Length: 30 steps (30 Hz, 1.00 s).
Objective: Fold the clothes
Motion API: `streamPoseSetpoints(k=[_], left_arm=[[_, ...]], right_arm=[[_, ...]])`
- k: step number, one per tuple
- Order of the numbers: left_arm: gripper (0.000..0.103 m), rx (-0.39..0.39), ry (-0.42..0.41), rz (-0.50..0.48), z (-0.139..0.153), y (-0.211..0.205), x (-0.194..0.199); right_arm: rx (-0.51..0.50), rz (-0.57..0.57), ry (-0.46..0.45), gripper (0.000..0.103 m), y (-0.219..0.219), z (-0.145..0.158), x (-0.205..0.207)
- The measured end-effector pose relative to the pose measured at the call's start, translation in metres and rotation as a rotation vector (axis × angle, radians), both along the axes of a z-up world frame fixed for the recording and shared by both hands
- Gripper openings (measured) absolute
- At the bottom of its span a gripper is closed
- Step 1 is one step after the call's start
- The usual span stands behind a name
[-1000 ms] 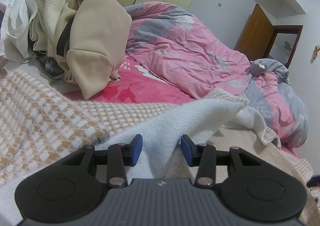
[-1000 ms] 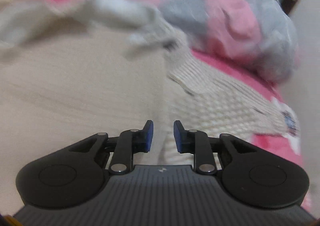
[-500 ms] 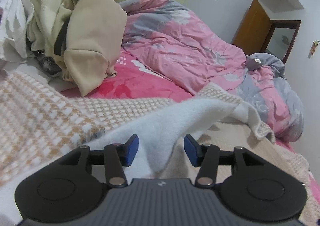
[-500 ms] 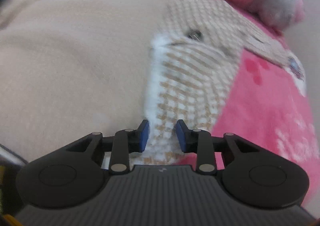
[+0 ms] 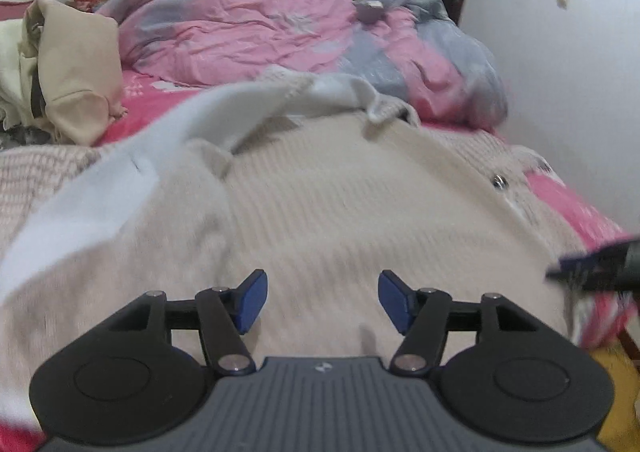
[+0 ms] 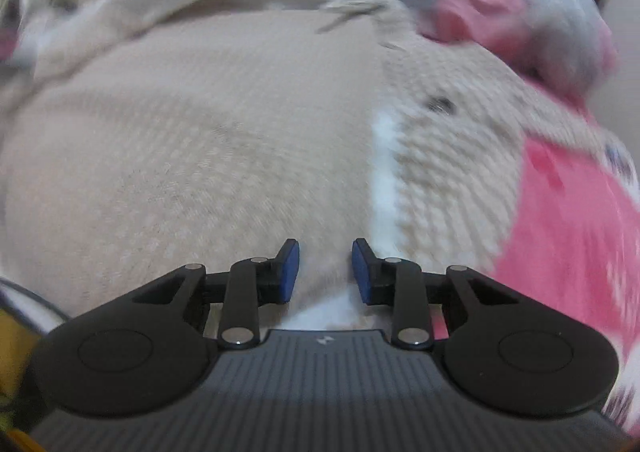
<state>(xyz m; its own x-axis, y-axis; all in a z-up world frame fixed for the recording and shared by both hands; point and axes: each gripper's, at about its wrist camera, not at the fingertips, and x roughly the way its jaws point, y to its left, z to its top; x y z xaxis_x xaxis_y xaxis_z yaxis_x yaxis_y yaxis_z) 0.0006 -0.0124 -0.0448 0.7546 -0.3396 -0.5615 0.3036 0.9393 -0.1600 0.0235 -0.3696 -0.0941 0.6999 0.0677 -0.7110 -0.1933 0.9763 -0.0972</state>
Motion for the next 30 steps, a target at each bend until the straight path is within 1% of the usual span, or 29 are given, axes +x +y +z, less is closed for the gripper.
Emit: streamPoseSetpoints(k=[2,3,6,8,10,12,14,16,19,22,24,25,27,29,30], left_arm=[[0.064,0.009,-0.040,-0.002,0.007,0.007,-0.018],[0.066,0.014,-0.059,0.005,0.012,0.012,-0.026],[0.068,0.038,-0.082,0.061,0.023,0.036,-0.048],[0.069,0.060,-0.072,0.120,0.025,0.054,-0.061],[0.069,0.064,-0.056,0.198,0.022,0.076,-0.074],[0.068,0.045,-0.033,0.283,0.018,0.098,-0.085],[0.068,0.007,-0.006,0.368,0.012,0.121,-0.091],[0.068,-0.031,0.016,0.444,0.006,0.141,-0.092],[0.066,-0.043,0.034,0.523,0.000,0.161,-0.091],[0.066,-0.089,0.045,0.543,-0.007,0.171,-0.084],[0.065,-0.138,0.048,0.536,-0.013,0.177,-0.081],[0.065,-0.160,0.054,0.533,-0.016,0.179,-0.079],[0.062,-0.203,0.071,0.529,-0.023,0.183,-0.072],[0.060,-0.219,0.075,0.539,-0.027,0.184,-0.068],[0.055,-0.220,0.074,0.548,-0.029,0.184,-0.066]], right_arm=[[0.076,-0.034,-0.033,0.030,-0.008,0.012,-0.015],[0.110,-0.033,-0.051,0.030,-0.008,0.018,-0.021],[0.227,0.015,-0.085,0.034,0.006,0.029,-0.030],[0.310,0.065,-0.096,0.038,0.022,0.034,-0.028],[0.393,0.115,-0.108,0.038,0.038,0.039,-0.026],[0.476,0.166,-0.119,0.038,0.053,0.044,-0.025],[0.515,0.215,-0.109,0.038,0.077,0.046,-0.018],[0.564,0.251,-0.064,0.038,0.099,0.043,-0.005],[0.666,0.289,0.031,0.038,0.126,0.035,0.018],[0.838,0.296,0.185,0.038,0.143,0.026,0.032],[0.971,0.325,0.254,0.038,0.151,0.022,0.033],[1.007,0.331,0.273,0.040,0.154,0.020,0.033],[0.991,0.302,0.277,0.041,0.156,0.015,0.030],[0.975,0.274,0.282,0.042,0.158,0.010,0.028],[0.967,0.260,0.284,0.042,0.159,0.007,0.027]])
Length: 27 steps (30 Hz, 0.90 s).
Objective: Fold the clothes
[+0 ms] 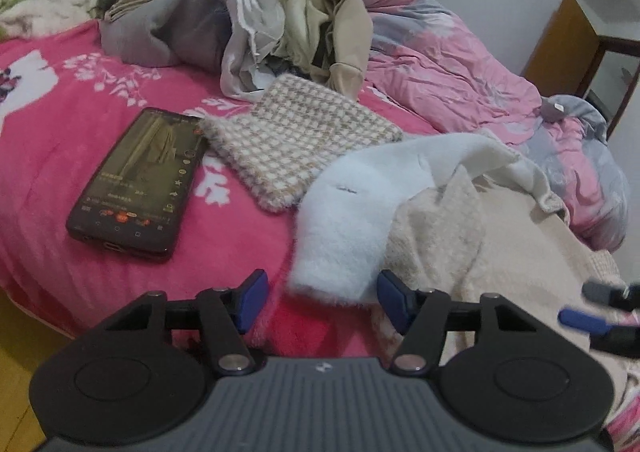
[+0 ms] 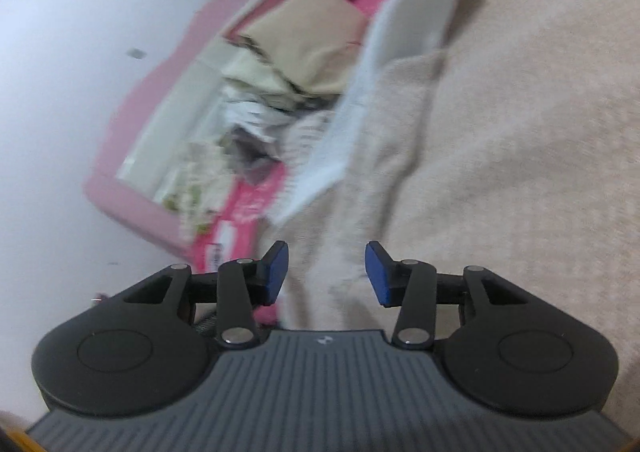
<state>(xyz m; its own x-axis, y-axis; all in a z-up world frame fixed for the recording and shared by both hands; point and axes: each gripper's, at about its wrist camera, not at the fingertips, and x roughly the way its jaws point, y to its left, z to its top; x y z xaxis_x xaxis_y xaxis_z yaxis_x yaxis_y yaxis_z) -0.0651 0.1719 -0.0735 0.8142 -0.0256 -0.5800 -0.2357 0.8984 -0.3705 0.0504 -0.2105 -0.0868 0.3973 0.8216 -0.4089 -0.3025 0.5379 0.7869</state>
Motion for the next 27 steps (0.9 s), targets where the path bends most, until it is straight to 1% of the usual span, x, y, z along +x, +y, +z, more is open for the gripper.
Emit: streamPoseSetpoints(k=[1,2,3,4,6,7,9,11,13,16,18,21,22,27], left_arm=[[0.053,0.007,0.002,0.007,-0.001,-0.001,0.002],[0.047,0.018,0.004,0.012,-0.001,-0.002,0.003],[0.040,0.027,0.004,0.015,-0.001,-0.004,0.004],[0.035,0.036,0.002,0.016,0.000,-0.005,0.005],[0.018,0.056,-0.008,0.017,0.001,-0.009,0.004],[0.013,0.066,-0.023,0.021,0.004,-0.010,0.002],[0.011,0.096,-0.059,0.028,0.010,-0.015,-0.003],[0.010,0.156,-0.115,0.030,0.020,-0.024,-0.009],[0.010,0.226,-0.190,-0.007,0.033,-0.039,-0.015],[0.010,0.319,-0.303,-0.122,0.049,-0.071,-0.020],[0.010,0.363,-0.353,-0.221,0.055,-0.096,-0.020],[0.010,0.378,-0.381,-0.375,0.056,-0.131,-0.016],[0.010,0.385,-0.379,-0.415,0.054,-0.140,-0.015],[0.010,0.435,-0.321,-0.570,0.028,-0.179,-0.010]], right_arm=[[-0.010,-0.010,0.007,0.042,0.001,-0.003,-0.001],[-0.021,-0.020,0.013,0.042,0.002,-0.005,-0.002],[-0.031,-0.030,0.020,0.042,0.003,-0.008,-0.004],[-0.041,-0.040,0.026,0.042,0.004,-0.010,-0.005],[-0.062,-0.060,0.039,0.042,0.006,-0.015,-0.007],[-0.069,-0.067,0.044,0.042,0.007,-0.017,-0.008],[-0.075,-0.072,0.047,0.042,0.007,-0.019,-0.010],[-0.087,-0.076,0.038,0.042,0.006,-0.017,-0.011],[-0.103,-0.083,0.026,0.042,0.003,-0.014,-0.013],[-0.102,-0.104,0.017,0.042,-0.003,-0.012,-0.016],[-0.089,-0.127,0.018,0.042,-0.011,-0.011,-0.019],[-0.068,-0.179,0.008,0.042,-0.027,-0.008,-0.027],[-0.062,-0.197,0.004,0.042,-0.032,-0.007,-0.030],[-0.046,-0.286,-0.012,0.042,-0.066,-0.002,-0.051]])
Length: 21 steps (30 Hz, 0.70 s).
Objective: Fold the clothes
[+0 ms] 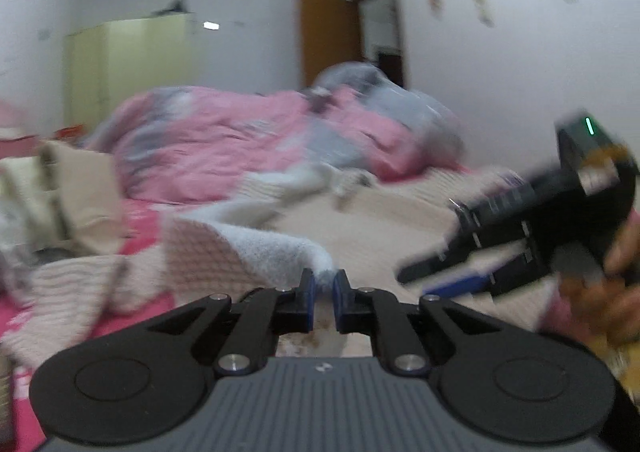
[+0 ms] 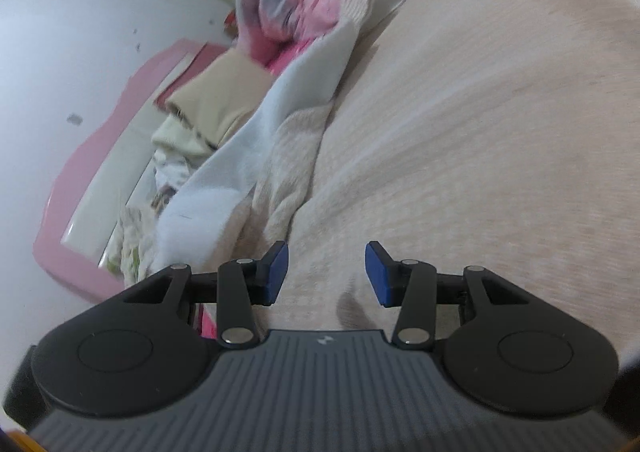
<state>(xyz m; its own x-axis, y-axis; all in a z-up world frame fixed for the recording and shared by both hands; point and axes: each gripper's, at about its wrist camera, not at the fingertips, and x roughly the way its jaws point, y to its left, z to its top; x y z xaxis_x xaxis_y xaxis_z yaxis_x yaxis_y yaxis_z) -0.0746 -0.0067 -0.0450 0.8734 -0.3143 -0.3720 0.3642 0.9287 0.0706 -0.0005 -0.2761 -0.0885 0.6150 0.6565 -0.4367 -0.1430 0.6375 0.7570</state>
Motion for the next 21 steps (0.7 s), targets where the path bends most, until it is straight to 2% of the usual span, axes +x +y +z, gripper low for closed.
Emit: streamPoseSetpoints(k=[4,8,10,11,12,15,18,21], left_arm=[[0.011,0.072,0.053,-0.102,-0.020,-0.031,0.004],[0.021,0.121,0.088,-0.175,-0.033,-0.047,0.001],[0.030,0.127,0.090,-0.187,-0.034,-0.043,-0.006],[0.040,0.129,0.091,-0.193,-0.035,-0.041,-0.010],[0.044,0.132,0.092,-0.199,-0.035,-0.039,-0.014],[0.044,0.140,0.095,-0.217,-0.036,-0.034,-0.025],[0.045,0.125,0.105,-0.176,-0.032,-0.020,-0.035],[0.051,0.076,0.118,-0.097,-0.025,0.000,-0.041]], right_arm=[[0.013,-0.047,-0.004,0.042,-0.017,-0.001,-0.008],[-0.010,-0.051,-0.018,0.042,-0.019,-0.002,-0.008],[-0.038,-0.025,-0.037,0.042,-0.014,0.001,-0.005],[-0.053,-0.004,-0.051,0.045,-0.008,0.004,-0.003],[-0.069,0.019,-0.066,0.046,-0.002,0.007,0.000],[-0.137,0.091,-0.119,0.055,0.023,0.019,0.008],[-0.225,0.140,-0.157,0.059,0.046,0.028,0.017],[-0.302,0.167,-0.182,0.060,0.065,0.034,0.028]])
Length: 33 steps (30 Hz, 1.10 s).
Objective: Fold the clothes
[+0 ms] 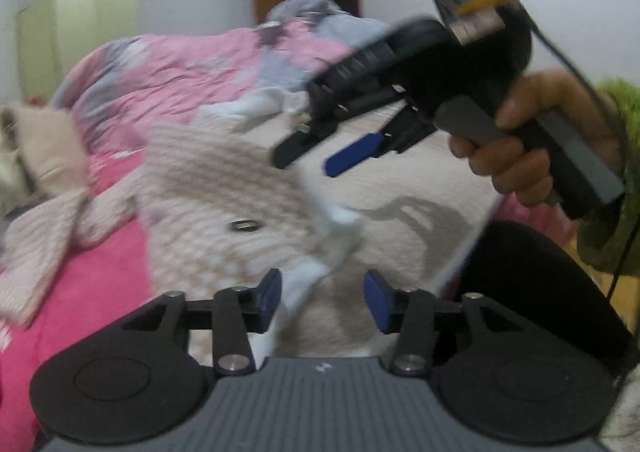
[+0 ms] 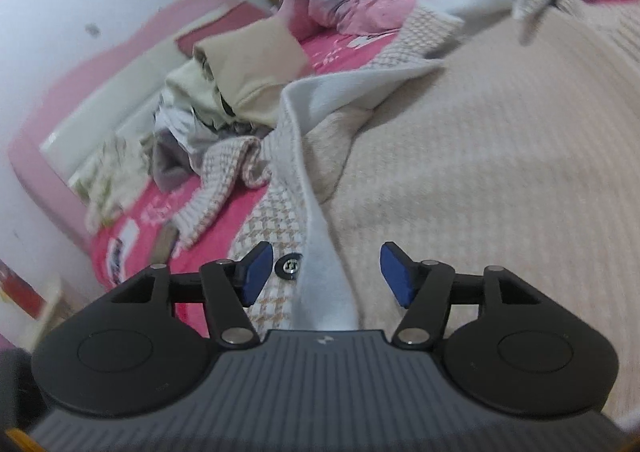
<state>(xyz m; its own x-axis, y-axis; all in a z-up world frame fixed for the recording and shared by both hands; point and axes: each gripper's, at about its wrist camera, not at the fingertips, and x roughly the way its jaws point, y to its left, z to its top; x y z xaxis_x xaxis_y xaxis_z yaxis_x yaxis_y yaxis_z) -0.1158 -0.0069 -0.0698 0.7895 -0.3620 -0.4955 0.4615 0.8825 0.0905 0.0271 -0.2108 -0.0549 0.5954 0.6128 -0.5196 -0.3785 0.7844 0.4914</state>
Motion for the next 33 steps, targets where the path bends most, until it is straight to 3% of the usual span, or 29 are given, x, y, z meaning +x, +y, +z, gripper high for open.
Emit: streamPoseSetpoints(k=[3,6,8,10,11,16,27,33], left_arm=[[0.053,-0.063,0.018,0.097,0.007,0.023,-0.002],[0.053,-0.118,0.027,0.179,0.008,0.042,-0.004],[0.053,-0.144,0.048,0.211,0.007,0.052,-0.004],[0.053,-0.176,0.074,0.229,0.006,0.060,-0.003],[0.053,-0.195,0.088,0.230,0.006,0.063,-0.003],[0.055,-0.232,0.135,0.187,0.001,0.064,0.005],[0.063,-0.147,0.206,0.056,-0.012,0.027,0.007],[0.064,-0.141,0.279,0.096,-0.019,0.023,0.016]], right_arm=[[-0.074,0.006,-0.034,0.060,0.014,0.000,0.009],[-0.102,-0.004,0.006,0.055,0.019,-0.012,0.022],[-0.083,-0.010,0.049,0.025,0.015,-0.020,0.026],[-0.036,-0.031,0.083,0.009,0.008,-0.025,0.026],[-0.012,-0.045,0.089,0.006,0.003,-0.025,0.025],[0.065,-0.110,0.100,0.004,-0.026,-0.022,0.009],[0.103,-0.281,0.143,0.004,-0.106,-0.037,-0.030],[0.118,-0.291,0.160,0.004,-0.115,-0.052,-0.035]])
